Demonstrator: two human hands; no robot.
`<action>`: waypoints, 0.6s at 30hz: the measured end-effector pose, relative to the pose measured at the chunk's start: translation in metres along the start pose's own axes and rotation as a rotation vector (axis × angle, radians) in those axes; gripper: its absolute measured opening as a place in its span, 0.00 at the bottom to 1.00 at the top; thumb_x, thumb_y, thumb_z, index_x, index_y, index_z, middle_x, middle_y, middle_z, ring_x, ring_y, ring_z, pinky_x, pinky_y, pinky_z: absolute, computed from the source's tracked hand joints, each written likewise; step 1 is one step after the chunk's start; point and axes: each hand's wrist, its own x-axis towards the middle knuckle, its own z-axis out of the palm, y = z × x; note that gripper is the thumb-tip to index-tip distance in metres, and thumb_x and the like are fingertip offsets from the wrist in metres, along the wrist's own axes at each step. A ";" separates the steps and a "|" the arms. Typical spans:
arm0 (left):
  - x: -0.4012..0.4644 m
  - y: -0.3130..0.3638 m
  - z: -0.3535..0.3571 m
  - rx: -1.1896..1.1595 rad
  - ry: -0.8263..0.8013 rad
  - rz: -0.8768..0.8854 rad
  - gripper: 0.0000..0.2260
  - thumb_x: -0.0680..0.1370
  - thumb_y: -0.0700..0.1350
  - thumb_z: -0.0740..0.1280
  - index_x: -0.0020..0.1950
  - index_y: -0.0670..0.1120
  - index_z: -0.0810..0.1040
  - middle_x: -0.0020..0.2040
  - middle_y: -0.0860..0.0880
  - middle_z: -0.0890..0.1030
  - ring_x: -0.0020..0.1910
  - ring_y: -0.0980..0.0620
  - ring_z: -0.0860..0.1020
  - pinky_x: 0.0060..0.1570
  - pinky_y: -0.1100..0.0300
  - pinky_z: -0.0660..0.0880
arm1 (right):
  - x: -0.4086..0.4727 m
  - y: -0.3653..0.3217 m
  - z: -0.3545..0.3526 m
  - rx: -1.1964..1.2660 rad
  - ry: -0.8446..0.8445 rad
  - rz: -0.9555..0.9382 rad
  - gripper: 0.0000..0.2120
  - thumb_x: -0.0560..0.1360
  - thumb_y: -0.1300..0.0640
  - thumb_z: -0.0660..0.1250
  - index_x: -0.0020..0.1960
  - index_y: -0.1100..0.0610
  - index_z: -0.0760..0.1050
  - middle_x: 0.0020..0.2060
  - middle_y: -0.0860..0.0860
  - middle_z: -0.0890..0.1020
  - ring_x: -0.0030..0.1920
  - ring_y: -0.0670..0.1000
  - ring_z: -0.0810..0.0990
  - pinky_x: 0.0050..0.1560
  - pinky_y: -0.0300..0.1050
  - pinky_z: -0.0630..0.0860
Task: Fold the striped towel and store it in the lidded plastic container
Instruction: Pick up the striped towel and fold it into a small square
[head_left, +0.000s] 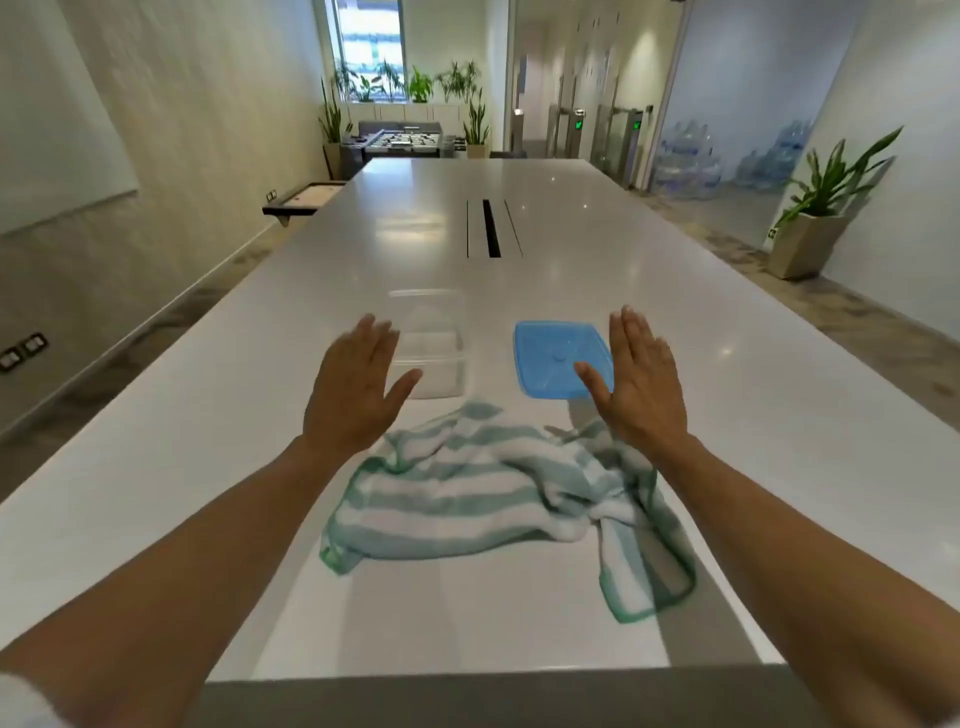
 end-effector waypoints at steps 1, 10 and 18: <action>-0.006 -0.001 0.008 -0.006 0.001 0.023 0.26 0.80 0.57 0.54 0.63 0.37 0.77 0.62 0.36 0.78 0.62 0.36 0.76 0.58 0.43 0.71 | -0.006 0.001 0.005 0.022 -0.024 0.031 0.35 0.80 0.38 0.50 0.79 0.58 0.50 0.80 0.55 0.54 0.79 0.53 0.53 0.77 0.53 0.52; -0.030 -0.001 0.041 0.028 -0.494 -0.188 0.17 0.82 0.53 0.55 0.58 0.44 0.77 0.59 0.41 0.75 0.56 0.41 0.73 0.54 0.48 0.71 | -0.029 0.010 0.016 -0.191 -0.404 0.163 0.13 0.75 0.55 0.59 0.54 0.59 0.76 0.55 0.58 0.79 0.55 0.61 0.75 0.50 0.52 0.71; -0.013 0.006 0.038 -0.155 -0.638 -0.360 0.11 0.77 0.41 0.63 0.59 0.43 0.76 0.56 0.41 0.79 0.49 0.43 0.78 0.48 0.53 0.75 | -0.017 0.013 0.015 0.044 -0.431 0.320 0.10 0.73 0.57 0.66 0.53 0.56 0.79 0.50 0.55 0.81 0.43 0.53 0.74 0.43 0.45 0.71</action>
